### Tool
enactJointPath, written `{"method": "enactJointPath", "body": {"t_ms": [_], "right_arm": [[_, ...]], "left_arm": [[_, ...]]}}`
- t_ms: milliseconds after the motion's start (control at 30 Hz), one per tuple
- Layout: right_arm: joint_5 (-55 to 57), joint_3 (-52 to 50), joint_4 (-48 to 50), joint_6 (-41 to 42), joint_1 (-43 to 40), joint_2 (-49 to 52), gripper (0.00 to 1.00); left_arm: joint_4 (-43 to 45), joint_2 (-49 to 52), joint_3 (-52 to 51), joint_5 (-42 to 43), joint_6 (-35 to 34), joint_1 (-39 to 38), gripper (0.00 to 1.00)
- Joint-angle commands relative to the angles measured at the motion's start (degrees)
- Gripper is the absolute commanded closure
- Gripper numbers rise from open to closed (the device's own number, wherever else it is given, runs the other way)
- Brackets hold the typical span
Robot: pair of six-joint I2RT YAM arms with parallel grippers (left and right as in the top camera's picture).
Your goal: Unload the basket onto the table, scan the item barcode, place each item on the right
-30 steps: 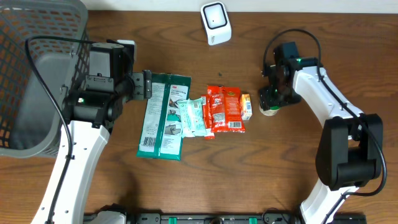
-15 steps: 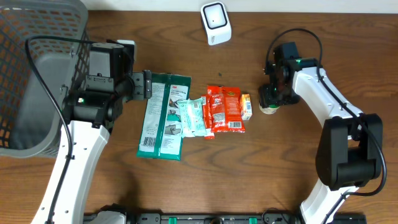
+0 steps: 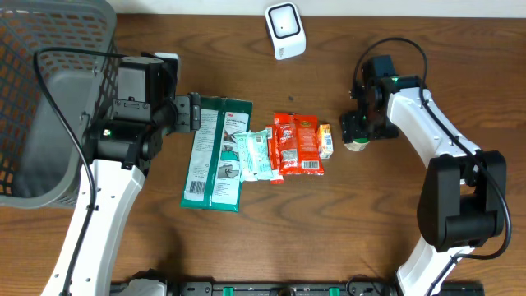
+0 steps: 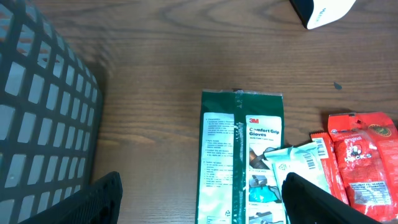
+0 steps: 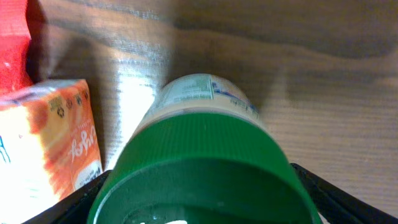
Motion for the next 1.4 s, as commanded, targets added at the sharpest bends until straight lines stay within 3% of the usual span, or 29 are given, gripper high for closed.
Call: {"method": "enactJointPath", "body": {"t_ms": [0, 233, 800, 1367], "right_arm": [[0.1, -0.9, 1.1, 0.7, 0.7, -1.0, 0.20], [0.1, -1.1, 2.9, 0.7, 0.7, -1.0, 0.26], [0.1, -4.2, 6.6, 0.7, 0.7, -1.0, 0.28], [0.1, -1.0, 2.6, 0.4, 0.7, -1.0, 0.28]], "left_arm": [[-0.1, 0.2, 0.1, -0.3, -0.3, 0.0, 0.17], [-0.1, 0.2, 0.1, -0.3, -0.3, 0.0, 0.18], [-0.1, 0.2, 0.1, -0.3, -0.3, 0.0, 0.18], [-0.1, 0.2, 0.1, -0.3, -0.3, 0.0, 0.18]]}}
